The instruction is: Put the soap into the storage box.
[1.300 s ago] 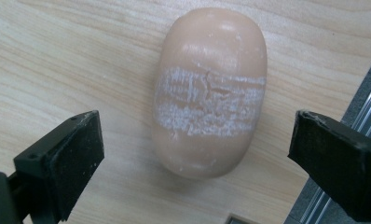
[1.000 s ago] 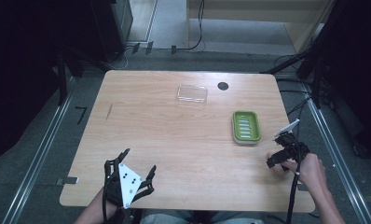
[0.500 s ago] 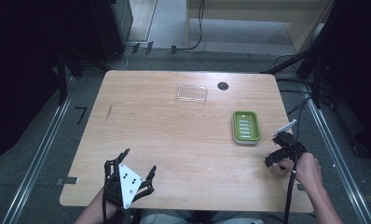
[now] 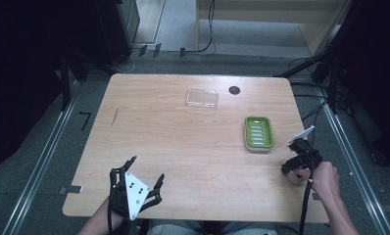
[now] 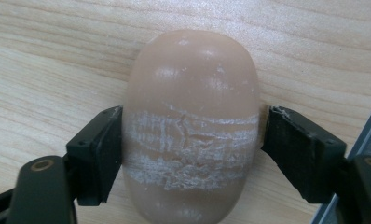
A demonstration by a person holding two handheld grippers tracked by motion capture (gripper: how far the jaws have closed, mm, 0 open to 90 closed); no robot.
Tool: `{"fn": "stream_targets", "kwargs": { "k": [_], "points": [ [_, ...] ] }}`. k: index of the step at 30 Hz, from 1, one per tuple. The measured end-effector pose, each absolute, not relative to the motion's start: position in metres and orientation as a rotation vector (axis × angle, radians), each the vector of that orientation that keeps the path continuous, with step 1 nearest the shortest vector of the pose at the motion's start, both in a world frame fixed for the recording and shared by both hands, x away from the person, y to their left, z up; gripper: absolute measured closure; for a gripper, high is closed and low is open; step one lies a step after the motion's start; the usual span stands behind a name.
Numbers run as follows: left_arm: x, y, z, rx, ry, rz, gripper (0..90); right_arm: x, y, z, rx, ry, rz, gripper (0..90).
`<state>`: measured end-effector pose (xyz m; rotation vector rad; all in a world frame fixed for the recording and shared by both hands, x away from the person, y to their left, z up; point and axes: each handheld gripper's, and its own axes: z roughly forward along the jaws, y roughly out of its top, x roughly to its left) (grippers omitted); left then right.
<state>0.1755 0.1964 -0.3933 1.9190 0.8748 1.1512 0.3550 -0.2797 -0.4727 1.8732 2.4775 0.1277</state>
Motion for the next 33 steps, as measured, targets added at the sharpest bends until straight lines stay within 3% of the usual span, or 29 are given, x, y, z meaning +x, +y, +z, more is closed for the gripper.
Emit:
{"fn": "stream_targets", "kwargs": {
  "k": [9, 33],
  "points": [
    [0.1751, 0.1964, -0.3933, 1.92, 0.871, 1.155, 14.0, 0.3535, -0.277, -0.4717, 1.878, 2.479, 0.135, 31.5],
    [0.1748, 0.1954, -0.3937, 1.924, 0.86, 1.16, 14.0, 0.3518, -0.2743, -0.4706, 1.843, 2.487, 0.077, 33.5]
  ]
}}
